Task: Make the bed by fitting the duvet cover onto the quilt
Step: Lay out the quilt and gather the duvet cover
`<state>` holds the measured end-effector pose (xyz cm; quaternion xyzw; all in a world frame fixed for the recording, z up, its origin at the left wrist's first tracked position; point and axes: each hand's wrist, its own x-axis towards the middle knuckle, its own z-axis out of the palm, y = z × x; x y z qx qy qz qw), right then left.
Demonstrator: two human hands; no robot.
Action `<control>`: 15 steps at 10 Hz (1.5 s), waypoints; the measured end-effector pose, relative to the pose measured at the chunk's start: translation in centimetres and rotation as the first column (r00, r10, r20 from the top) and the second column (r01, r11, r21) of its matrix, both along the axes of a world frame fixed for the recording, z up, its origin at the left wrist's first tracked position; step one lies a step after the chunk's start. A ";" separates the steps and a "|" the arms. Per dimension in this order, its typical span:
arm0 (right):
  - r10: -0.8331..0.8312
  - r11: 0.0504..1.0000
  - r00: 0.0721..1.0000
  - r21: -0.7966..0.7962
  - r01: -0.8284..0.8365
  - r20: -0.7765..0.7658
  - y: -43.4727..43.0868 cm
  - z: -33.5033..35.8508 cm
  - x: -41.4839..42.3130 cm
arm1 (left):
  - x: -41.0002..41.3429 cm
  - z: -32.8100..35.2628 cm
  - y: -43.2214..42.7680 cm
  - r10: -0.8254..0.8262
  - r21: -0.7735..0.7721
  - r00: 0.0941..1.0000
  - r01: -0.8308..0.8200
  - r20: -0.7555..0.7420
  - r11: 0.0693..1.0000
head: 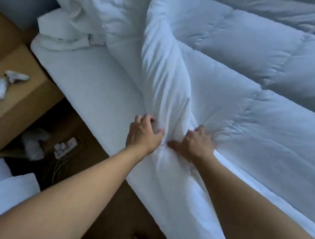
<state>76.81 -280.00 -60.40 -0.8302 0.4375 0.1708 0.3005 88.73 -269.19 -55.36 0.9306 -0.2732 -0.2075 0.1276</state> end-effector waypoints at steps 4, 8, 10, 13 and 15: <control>-0.347 0.882 0.923 0.278 0.381 -0.165 -1.7 1.8 5.4 | 15.8 -6.6 -11.2 0.121 -0.344 0.973 -0.184 -0.197 0.921; -0.513 0.847 0.778 0.362 0.389 0.363 -5.1 3.5 47.4 | 33.0 -1.6 5.0 -0.050 -0.411 0.875 -0.174 -0.481 0.895; 0.487 0.847 0.838 0.104 -0.522 0.247 9.3 2.3 53.9 | 49.8 2.0 -2.7 -0.029 -0.175 0.995 0.045 0.093 0.983; 0.043 0.998 0.857 0.025 -0.065 0.513 13.9 1.3 49.3 | 61.7 -5.5 12.0 0.650 -0.011 0.746 -0.658 -0.146 0.753; 0.313 0.936 0.948 -0.151 -0.318 -0.057 10.7 -3.8 45.9 | 62.0 -7.1 14.4 0.774 -0.081 0.366 -0.921 -0.517 0.381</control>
